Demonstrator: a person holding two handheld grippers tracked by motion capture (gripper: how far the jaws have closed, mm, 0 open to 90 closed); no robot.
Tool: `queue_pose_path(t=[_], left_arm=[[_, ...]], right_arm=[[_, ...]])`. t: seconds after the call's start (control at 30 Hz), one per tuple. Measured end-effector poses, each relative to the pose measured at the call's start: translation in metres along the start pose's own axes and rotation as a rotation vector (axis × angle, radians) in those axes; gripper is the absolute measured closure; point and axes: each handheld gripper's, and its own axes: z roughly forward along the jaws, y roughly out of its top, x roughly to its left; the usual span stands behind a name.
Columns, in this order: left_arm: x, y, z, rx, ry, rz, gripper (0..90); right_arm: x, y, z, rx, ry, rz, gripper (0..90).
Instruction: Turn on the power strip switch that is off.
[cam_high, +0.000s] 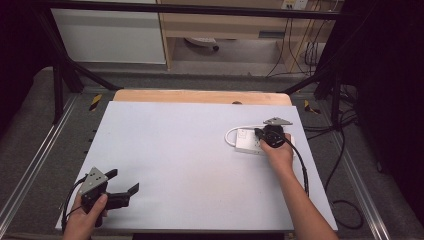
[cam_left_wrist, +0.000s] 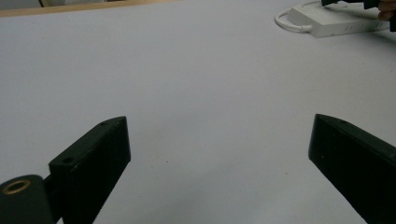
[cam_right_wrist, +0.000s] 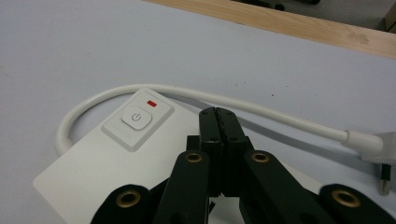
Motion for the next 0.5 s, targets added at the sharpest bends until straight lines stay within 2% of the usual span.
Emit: queue_pose_path(t=[0.5], left_arm=[[-0.0006, 0.0, 0.0002, 0.002, 0.0, 0.002, 5.7]], right_arm=[[0.0007, -0.0021, -0.0002, -0.014, -0.003, -0.001, 90.0]])
